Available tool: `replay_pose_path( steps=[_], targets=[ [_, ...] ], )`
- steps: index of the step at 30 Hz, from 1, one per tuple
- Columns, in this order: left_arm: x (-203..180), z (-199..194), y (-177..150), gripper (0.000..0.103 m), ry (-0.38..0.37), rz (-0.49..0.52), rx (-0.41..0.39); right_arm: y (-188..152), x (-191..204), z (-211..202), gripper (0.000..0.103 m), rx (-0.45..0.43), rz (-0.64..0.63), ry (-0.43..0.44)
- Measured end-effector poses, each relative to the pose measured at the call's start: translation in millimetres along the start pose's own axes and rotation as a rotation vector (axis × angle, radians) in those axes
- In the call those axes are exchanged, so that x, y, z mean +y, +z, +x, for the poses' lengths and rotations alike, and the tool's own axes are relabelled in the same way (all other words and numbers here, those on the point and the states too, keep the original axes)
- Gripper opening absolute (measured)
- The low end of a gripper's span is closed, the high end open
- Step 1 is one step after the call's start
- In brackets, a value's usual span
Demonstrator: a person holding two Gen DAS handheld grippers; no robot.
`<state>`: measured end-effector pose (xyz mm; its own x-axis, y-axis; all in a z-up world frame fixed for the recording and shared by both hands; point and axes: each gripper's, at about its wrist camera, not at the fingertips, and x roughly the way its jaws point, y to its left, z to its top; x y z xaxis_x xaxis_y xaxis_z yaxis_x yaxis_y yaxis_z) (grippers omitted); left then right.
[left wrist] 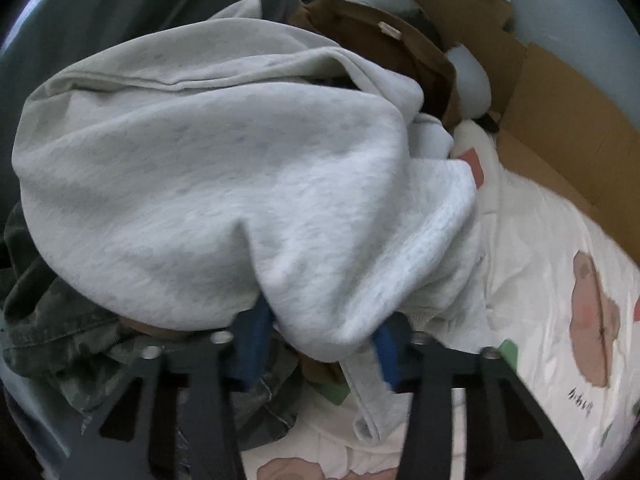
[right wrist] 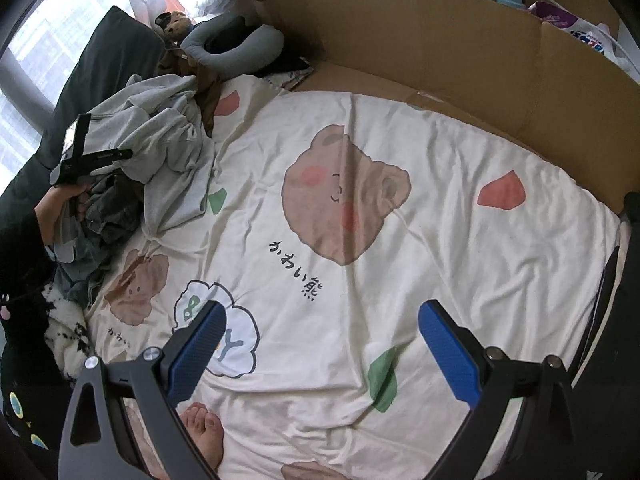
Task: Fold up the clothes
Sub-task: 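Close the left tool on the grey sweatshirt fabric and lift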
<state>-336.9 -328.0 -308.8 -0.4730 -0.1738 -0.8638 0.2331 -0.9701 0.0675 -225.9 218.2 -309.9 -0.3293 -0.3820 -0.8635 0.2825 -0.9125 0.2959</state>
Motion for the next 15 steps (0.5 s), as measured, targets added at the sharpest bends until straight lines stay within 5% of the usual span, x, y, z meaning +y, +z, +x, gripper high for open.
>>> replay_pose_path(
  steps=[5, 15],
  targets=[
    [9.8, -25.0, -5.4, 0.021, -0.04, -0.017, -0.033, -5.6, -1.6, 1.2, 0.098, 0.0, 0.013, 0.011],
    [12.6, -77.3, -30.3, 0.018, -0.071, 0.015, -0.073, -11.5, -2.6, 1.9, 0.098, 0.0, 0.024, 0.029]
  ],
)
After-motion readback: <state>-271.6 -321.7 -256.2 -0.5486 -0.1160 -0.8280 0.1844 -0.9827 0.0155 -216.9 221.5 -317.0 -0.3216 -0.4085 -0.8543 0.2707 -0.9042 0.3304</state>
